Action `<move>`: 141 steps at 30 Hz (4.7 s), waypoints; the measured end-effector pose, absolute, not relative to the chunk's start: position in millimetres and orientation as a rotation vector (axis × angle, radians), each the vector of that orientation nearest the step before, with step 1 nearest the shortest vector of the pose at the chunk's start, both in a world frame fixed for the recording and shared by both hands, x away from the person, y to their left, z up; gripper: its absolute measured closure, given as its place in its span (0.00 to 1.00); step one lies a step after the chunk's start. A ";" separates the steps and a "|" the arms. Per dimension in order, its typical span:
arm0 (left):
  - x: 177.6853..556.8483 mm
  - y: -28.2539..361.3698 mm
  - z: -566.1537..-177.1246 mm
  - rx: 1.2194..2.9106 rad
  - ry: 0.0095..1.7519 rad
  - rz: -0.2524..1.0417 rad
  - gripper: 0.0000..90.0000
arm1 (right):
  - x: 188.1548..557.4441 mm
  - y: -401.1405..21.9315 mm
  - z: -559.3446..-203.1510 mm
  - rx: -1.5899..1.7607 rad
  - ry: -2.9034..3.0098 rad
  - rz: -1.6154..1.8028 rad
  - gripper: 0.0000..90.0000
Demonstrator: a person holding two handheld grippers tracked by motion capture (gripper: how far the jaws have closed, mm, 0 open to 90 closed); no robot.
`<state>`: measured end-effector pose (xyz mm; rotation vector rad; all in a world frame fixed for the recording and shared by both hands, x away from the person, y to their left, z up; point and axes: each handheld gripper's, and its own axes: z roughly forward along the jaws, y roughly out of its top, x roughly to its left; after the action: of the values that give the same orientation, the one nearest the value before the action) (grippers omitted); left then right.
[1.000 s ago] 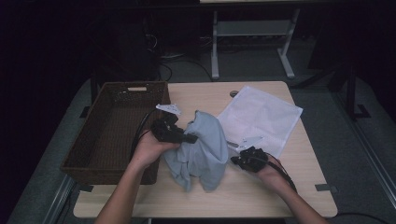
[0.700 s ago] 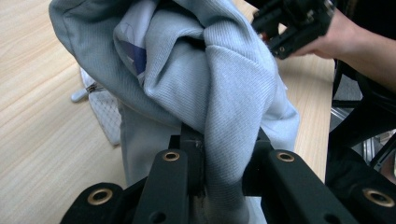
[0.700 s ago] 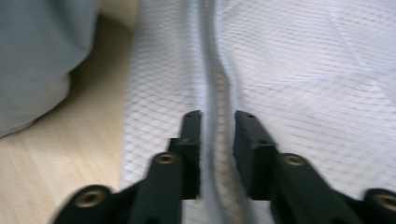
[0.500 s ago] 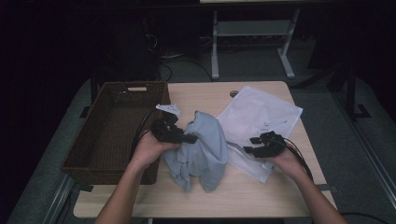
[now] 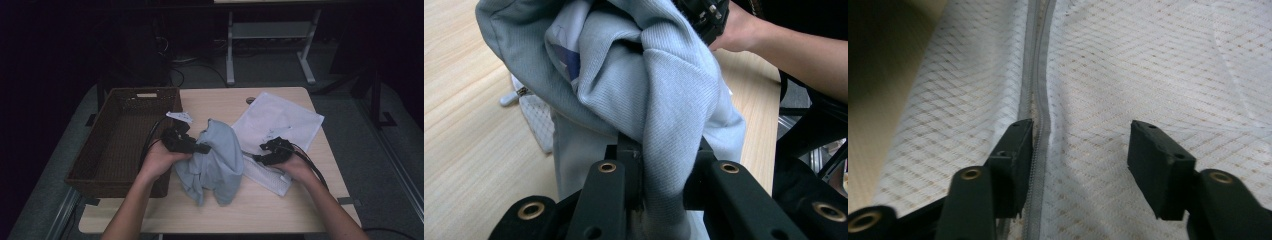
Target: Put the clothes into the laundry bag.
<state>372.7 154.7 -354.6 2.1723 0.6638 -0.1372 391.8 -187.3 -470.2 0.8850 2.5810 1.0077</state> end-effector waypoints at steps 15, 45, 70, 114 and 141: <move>373.3 154.1 -355.9 2.176 0.665 -0.143 0.84 | 387.7 -178.9 -470.5 0.862 2.580 1.037 0.95; 373.6 155.2 -355.8 2.184 0.664 -0.145 0.84 | 385.0 -200.9 -419.4 0.949 2.414 1.226 0.97; 366.7 151.6 -346.7 2.191 0.626 -0.136 0.84 | 390.5 -201.0 -365.9 0.920 2.282 1.347 0.97; 430.3 17.9 -416.6 2.272 0.718 -0.138 0.82 | 384.4 -203.8 -382.3 0.928 2.342 1.368 0.97; 359.0 95.6 -411.0 2.279 0.753 0.120 0.14 | 378.7 -213.8 -389.2 0.950 2.354 1.350 0.97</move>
<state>359.0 95.6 -411.0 2.2789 0.7528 0.1196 378.7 -213.8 -389.2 0.9496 2.3541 1.3500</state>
